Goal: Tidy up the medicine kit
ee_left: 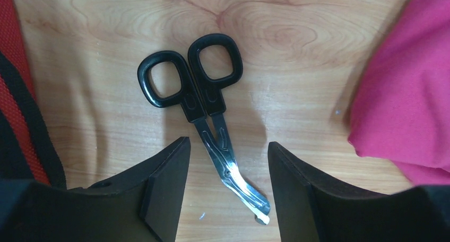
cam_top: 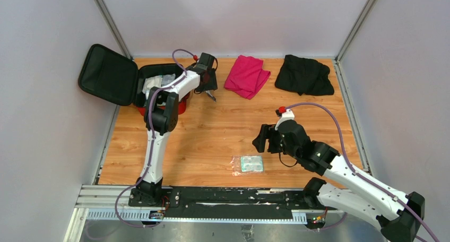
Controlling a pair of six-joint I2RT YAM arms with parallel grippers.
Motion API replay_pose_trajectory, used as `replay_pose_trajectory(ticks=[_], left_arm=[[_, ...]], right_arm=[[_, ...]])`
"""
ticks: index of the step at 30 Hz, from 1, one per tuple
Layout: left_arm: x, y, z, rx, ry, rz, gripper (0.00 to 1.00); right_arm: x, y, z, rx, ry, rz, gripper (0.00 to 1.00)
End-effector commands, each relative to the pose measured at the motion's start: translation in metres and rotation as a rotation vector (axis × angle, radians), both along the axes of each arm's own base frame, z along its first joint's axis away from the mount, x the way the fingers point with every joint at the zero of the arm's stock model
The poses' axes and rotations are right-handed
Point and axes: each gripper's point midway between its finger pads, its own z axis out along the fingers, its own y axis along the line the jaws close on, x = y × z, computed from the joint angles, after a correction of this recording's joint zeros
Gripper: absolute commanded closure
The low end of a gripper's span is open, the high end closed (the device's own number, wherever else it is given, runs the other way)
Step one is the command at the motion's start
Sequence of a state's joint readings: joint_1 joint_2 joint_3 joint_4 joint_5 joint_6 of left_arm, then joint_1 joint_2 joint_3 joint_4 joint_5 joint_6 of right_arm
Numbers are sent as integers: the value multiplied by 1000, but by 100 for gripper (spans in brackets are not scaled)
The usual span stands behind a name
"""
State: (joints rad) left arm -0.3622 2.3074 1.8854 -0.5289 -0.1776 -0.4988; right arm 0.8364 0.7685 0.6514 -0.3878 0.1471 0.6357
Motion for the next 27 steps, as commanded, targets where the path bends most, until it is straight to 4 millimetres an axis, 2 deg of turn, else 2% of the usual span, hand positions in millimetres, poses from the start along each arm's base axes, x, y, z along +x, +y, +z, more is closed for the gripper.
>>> replay_pose_trajectory(ticks=[1,8,14,17,21,27], left_arm=[[0,6,-10,36,25,22,41],[-12,7,-24,39,67,0,50],[-30,4,-34,39,108,-61,64],[-46,-1,-36,48,121,-100,68],[-77,-3,-48,49,165,-137,71],[-115,-8,-63,80,223,-191,73]], right_arm=[[1,-12,-14,-48,18,-29,23],[1,-12,-12,-43,15,-29,23],[0,-13,-7,-14,12,-46,23],[-1,-15,-5,5,20,-72,24],[0,-22,-8,20,50,-148,25],[-3,-16,-15,32,140,-177,28]])
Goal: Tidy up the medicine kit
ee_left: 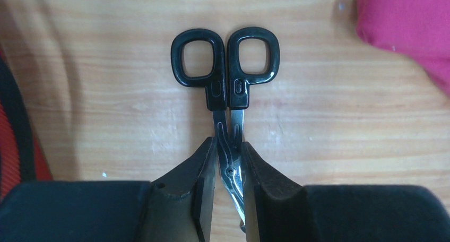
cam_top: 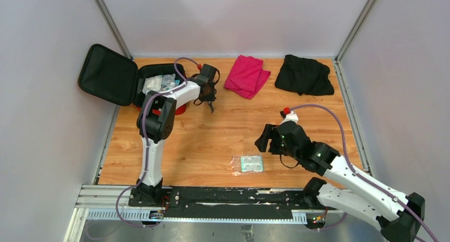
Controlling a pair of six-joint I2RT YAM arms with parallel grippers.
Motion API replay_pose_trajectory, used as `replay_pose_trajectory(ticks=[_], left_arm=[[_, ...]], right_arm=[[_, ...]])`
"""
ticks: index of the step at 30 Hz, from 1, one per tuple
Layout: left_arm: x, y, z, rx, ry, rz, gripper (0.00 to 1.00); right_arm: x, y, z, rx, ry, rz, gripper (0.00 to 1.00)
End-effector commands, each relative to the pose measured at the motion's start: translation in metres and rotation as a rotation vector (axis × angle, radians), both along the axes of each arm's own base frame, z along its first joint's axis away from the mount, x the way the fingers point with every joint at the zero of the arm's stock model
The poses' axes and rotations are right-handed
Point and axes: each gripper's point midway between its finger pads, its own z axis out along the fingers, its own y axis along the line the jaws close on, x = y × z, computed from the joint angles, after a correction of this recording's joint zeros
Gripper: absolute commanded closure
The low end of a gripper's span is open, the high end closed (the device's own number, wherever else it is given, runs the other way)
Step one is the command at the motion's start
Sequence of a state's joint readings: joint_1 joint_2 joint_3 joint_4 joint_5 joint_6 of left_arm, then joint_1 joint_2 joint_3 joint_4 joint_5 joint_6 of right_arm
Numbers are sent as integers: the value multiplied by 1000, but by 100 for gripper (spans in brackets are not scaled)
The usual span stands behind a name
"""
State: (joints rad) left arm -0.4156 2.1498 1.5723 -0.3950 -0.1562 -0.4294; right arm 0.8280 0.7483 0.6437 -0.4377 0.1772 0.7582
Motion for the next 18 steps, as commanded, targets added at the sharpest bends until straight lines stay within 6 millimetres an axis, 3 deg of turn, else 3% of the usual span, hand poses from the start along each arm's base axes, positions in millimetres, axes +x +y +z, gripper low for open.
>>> replay_pose_trajectory(ticks=[1,6,18], left_arm=[[-63,0,-48,57,204,-68,74],[-72,-8,-46,26,201,-65,75],[-99,-24,-54,43,210,-127,77]], right_arm=[[-1,-6,-10,-11,86,-75,29],[-5,-5,0,42,97,-89,31],[0,-26,-15,82,104,-276,32]])
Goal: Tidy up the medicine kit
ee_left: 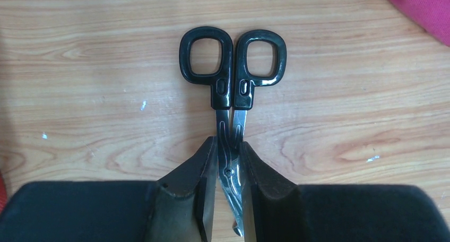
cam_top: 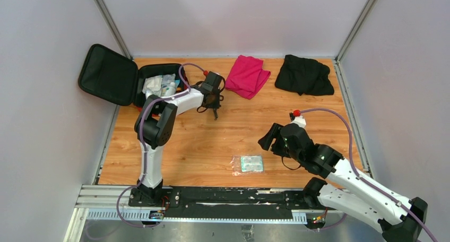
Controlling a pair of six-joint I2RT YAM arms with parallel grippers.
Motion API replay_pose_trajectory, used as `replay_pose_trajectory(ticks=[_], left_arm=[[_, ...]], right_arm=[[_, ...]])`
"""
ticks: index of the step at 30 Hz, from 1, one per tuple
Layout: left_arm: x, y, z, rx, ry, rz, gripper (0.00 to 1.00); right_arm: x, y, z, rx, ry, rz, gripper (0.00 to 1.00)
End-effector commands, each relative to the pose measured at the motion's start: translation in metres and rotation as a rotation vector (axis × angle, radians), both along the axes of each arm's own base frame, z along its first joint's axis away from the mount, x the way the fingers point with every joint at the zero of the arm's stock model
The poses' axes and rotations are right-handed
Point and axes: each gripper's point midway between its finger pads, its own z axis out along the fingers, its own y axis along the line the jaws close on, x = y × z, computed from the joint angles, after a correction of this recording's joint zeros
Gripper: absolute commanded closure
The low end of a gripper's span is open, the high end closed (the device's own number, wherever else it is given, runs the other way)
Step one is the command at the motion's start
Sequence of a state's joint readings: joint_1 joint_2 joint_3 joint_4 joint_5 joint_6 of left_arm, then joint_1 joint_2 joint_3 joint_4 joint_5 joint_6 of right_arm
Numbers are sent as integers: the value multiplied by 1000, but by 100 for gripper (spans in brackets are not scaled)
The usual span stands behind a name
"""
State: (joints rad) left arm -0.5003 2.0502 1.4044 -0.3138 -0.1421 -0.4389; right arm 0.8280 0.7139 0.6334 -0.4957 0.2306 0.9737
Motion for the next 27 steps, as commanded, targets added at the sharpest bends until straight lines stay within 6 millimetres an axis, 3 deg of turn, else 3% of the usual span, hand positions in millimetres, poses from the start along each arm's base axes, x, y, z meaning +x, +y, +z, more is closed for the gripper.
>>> replay_pose_trajectory(ticks=[1,8,17,27], left_arm=[[-59,5,-52,81,213,-50,77],[-97,-7,-49,51,217,-72,78],[-158,-27,-47,10,240,-141,78],[-194,-56,-29,-135,216,-161,71]], right_arm=[[3,-17,-15,-20,27,-108,32],[-2,-29,-42,-71,56,-129,30],[-7,-21,-37,-33,79,-103,31],[-3,-24,-46,-100,39,-50,25]])
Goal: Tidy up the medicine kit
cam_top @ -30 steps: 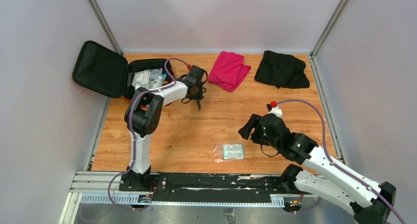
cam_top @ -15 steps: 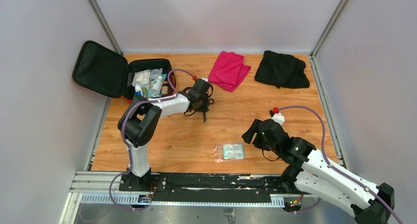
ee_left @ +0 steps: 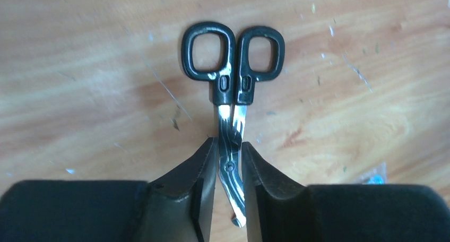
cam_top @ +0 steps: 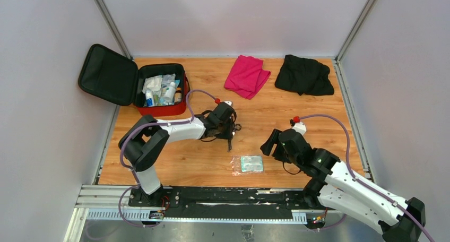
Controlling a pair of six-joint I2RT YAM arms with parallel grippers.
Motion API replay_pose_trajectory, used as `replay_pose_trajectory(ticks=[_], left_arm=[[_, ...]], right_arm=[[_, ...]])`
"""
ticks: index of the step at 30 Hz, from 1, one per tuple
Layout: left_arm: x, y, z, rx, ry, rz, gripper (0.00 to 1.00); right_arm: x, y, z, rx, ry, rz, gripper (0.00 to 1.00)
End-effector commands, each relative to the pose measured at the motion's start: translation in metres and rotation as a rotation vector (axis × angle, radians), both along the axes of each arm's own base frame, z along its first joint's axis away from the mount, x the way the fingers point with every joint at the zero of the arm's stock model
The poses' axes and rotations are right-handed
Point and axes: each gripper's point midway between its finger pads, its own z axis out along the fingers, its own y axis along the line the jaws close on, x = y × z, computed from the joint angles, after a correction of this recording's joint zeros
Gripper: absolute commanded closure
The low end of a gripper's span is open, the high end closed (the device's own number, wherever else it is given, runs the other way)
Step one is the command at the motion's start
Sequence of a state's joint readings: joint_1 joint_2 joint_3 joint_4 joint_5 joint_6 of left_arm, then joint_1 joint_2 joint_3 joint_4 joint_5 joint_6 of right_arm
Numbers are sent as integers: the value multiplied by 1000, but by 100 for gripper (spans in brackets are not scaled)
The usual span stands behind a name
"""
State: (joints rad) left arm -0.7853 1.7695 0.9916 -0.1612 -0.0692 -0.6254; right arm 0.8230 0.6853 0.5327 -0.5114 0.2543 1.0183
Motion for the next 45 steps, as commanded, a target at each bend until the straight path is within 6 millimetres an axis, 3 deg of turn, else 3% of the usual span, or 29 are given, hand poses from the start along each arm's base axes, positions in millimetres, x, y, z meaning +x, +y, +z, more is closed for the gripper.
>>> replay_pose_trajectory(ticks=[1,5,10,15,19,21,25,28,32,36,45], left_arm=[[-46,14,-24,14,142,5,69],[-46,12,-3,-35,106,8,57],[-37,24,45,-31,-6,20,47],[-31,65,103,30,-176,67,44],[-32,111,148,116,-300,107,42],[-34,136,171,159,-361,145,40],[-44,179,205,234,-470,197,36],[-52,196,208,254,-504,213,35],[-61,206,197,284,-499,198,35],[-64,215,185,332,-493,195,35],[-62,216,183,347,-493,192,35]], right_arm=[[6,-7,-9,-63,-28,11,25],[13,-1,-7,-74,-49,27,24],[18,12,-9,-71,-31,59,23],[29,34,-5,-96,29,95,23],[42,60,-10,-161,115,80,24],[51,77,-4,-180,121,87,24],[68,113,-16,-224,181,114,28],[74,138,-27,-224,230,149,35],[77,153,-52,-298,291,185,39],[79,153,-76,-431,345,206,41],[79,144,-99,-560,407,218,50]])
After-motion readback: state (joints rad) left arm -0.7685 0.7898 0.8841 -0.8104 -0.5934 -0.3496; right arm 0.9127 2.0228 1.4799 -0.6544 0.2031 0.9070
